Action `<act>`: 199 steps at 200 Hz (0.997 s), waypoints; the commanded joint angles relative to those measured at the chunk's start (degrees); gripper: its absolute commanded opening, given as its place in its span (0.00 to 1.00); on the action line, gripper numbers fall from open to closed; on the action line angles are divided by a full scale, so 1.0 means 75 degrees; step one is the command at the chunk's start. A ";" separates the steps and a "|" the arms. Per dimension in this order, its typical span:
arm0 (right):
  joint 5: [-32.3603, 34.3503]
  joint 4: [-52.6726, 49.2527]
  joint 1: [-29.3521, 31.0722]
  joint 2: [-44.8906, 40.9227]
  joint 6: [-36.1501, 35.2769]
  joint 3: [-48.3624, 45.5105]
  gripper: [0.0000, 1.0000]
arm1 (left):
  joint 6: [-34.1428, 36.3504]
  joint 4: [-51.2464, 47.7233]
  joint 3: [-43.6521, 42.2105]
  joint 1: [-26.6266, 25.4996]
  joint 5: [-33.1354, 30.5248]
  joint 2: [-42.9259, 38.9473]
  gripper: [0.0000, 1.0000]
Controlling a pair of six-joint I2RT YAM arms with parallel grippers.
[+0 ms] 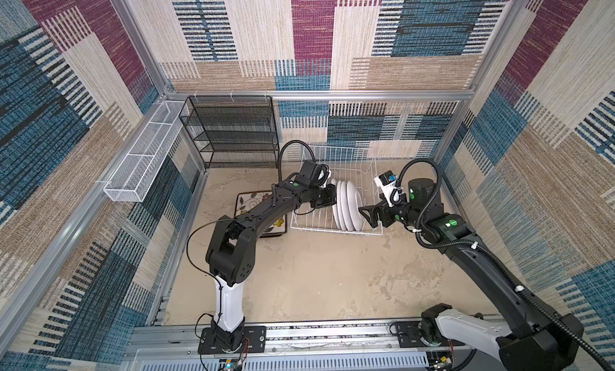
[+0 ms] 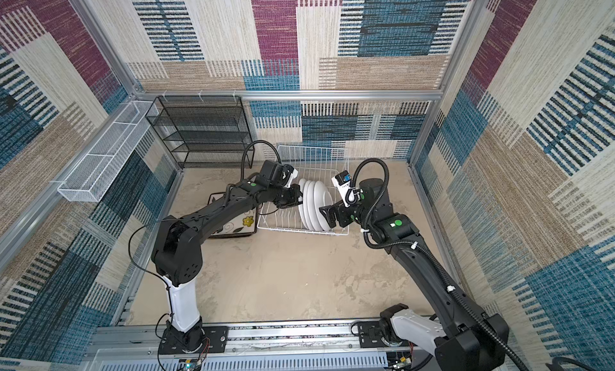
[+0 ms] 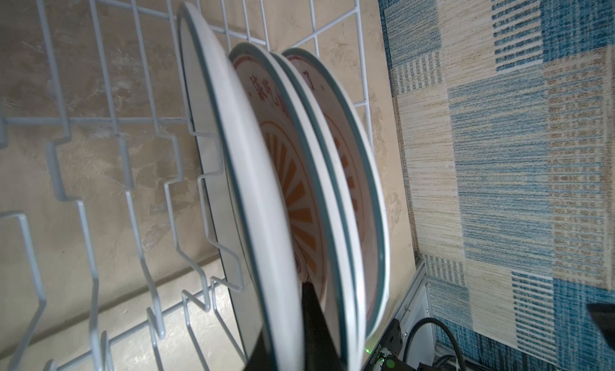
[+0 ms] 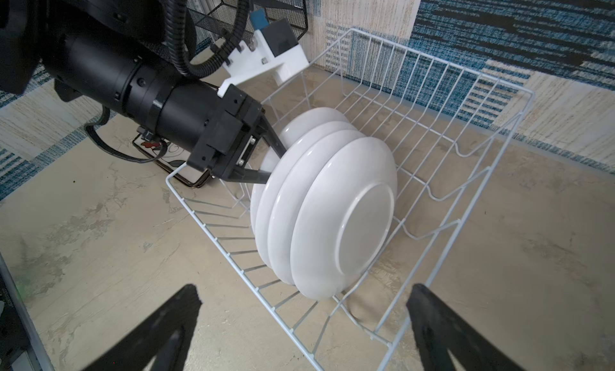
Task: Unload the plates from the dish rack
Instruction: 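Grasp the top edge of the front white teal-rimmed plate with the left gripper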
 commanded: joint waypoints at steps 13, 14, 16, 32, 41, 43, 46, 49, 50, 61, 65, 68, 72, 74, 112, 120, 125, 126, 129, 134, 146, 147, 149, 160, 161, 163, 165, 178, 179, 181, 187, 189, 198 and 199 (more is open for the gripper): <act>0.0032 0.0248 -0.0081 0.0006 -0.0039 0.0059 1.00 | -0.0756 -0.0468 -0.0084 -0.0217 0.0189 0.0230 0.00; 0.0031 0.0248 -0.0085 0.0010 -0.0040 0.0063 1.00 | -0.0763 -0.0472 -0.0086 -0.0216 0.0181 0.0229 0.00; 0.0034 0.0242 -0.0089 0.0010 -0.0038 0.0061 1.00 | -0.0788 -0.0467 -0.0087 -0.0227 0.0174 0.0222 0.00; 0.0037 0.0225 -0.0130 0.0036 -0.0041 0.0090 1.00 | -0.0985 -0.0314 -0.0163 -0.0302 0.0139 0.0165 0.00; 0.0053 0.0223 -0.0153 0.0064 -0.0041 0.0105 1.00 | -0.1054 -0.0243 -0.0205 -0.0326 0.0131 0.0103 0.00; 0.0060 0.0221 -0.0158 0.0070 -0.0041 0.0106 1.00 | -0.1069 -0.0234 -0.0208 -0.0331 0.0118 0.0091 0.00; 0.0063 0.0224 -0.0158 0.0081 -0.0031 0.0118 1.00 | -0.1075 -0.0223 -0.0227 -0.0337 0.0105 0.0077 0.00; 0.0060 0.0222 -0.0170 0.0093 -0.0040 0.0127 1.00 | -0.1080 -0.0230 -0.0239 -0.0343 0.0089 0.0053 0.00; 0.0057 0.0217 -0.0171 0.0095 -0.0040 0.0132 1.00 | -0.1088 -0.0230 -0.0239 -0.0344 0.0084 0.0047 0.00; 0.0050 0.0213 -0.0193 0.0141 -0.0047 0.0184 1.00 | -0.1120 -0.0241 -0.0276 -0.0344 0.0041 -0.0047 0.00; 0.0048 0.0213 -0.0198 0.0143 -0.0052 0.0194 1.00 | -0.1115 -0.0220 -0.0281 -0.0341 0.0021 -0.0076 0.00; 0.0054 0.0213 -0.0200 0.0155 -0.0053 0.0212 1.00 | -0.1110 -0.0228 -0.0288 -0.0344 0.0011 -0.0104 0.00; 0.0038 0.0213 -0.0203 0.0173 -0.0050 0.0228 1.00 | -0.1109 -0.0239 -0.0287 -0.0343 0.0008 -0.0125 0.00; 0.0042 0.0213 -0.0200 0.0183 -0.0052 0.0228 1.00 | -0.1109 -0.0233 -0.0278 -0.0341 0.0008 -0.0142 0.00; 0.0055 0.0223 -0.0236 0.0307 -0.0009 0.0399 1.00 | -0.1148 -0.0142 -0.0247 -0.0391 0.0309 -0.0402 0.00; 0.0066 0.0262 -0.0240 0.0327 0.0034 0.0396 1.00 | -0.1093 -0.0212 -0.0223 -0.0402 0.0262 -0.0461 0.00; 0.0077 0.0297 -0.0241 0.0319 0.0057 0.0399 1.00 | -0.1064 -0.0251 -0.0211 -0.0400 0.0246 -0.0484 0.00; 0.0077 0.0302 -0.0242 0.0319 0.0061 0.0397 1.00 | -0.1051 -0.0264 -0.0208 -0.0396 0.0238 -0.0492 0.00; 0.0069 0.0325 -0.0242 0.0319 0.0070 0.0390 1.00 | -0.1031 -0.0281 -0.0205 -0.0402 0.0221 -0.0504 0.00; 0.0090 0.0347 -0.0235 0.0330 0.0090 0.0373 1.00 | -0.1007 -0.0330 -0.0195 -0.0403 0.0202 -0.0514 0.00; 0.0113 0.0406 -0.0240 0.0348 0.0149 0.0368 1.00 | -0.0954 -0.0387 -0.0193 -0.0393 0.0187 -0.0542 0.00; 0.0113 0.0409 -0.0235 0.0351 0.0154 0.0370 1.00 | -0.0949 -0.0391 -0.0193 -0.0392 0.0186 -0.0544 0.00; 0.0110 0.0406 -0.0240 0.0347 0.0160 0.0378 1.00 | -0.0943 -0.0399 -0.0193 -0.0397 0.0193 -0.0548 0.00; 0.0110 0.0412 -0.0242 0.0351 0.0182 0.0407 1.00 | -0.0944 -0.0380 -0.0216 -0.0397 0.0234 -0.0569 0.00; 0.0112 0.0406 -0.0236 0.0346 0.0176 0.0407 1.00 | -0.0939 -0.0382 -0.0222 -0.0394 0.0238 -0.0575 0.00; 0.0113 0.0411 -0.0238 0.0337 0.0180 0.0407 1.00 | -0.0940 -0.0382 -0.0233 -0.0401 0.0247 -0.0571 0.00; 0.0122 0.0412 -0.0241 0.0344 0.0181 0.0408 1.00 | -0.0938 -0.0374 -0.0230 -0.0397 0.0258 -0.0579 0.00; 0.0125 0.0430 -0.0236 0.0316 0.0169 0.0438 1.00 | -0.0924 -0.0371 -0.0232 -0.0401 0.0300 -0.0612 0.00; 0.0125 0.0433 -0.0239 0.0312 0.0169 0.0440 1.00 | -0.0923 -0.0371 -0.0230 -0.0402 0.0301 -0.0614 0.00; 0.0128 0.0435 -0.0241 0.0308 0.0164 0.0442 1.00 | -0.0922 -0.0377 -0.0220 -0.0403 0.0307 -0.0622 0.00; 0.0117 0.0447 -0.0241 0.0277 0.0167 0.0460 1.00 | -0.0907 -0.0393 -0.0218 -0.0397 0.0291 -0.0628 0.00; 0.0114 0.0447 -0.0239 0.0273 0.0169 0.0465 1.00 | -0.0906 -0.0400 -0.0217 -0.0398 0.0284 -0.0637 0.00; 0.0114 0.0447 -0.0242 0.0260 0.0170 0.0484 1.00 | -0.0895 -0.0428 -0.0209 -0.0394 0.0252 -0.0685 0.00; 0.0114 0.0447 -0.0242 0.0254 0.0170 0.0487 1.00 | -0.0896 -0.0429 -0.0213 -0.0393 0.0247 -0.0692 0.00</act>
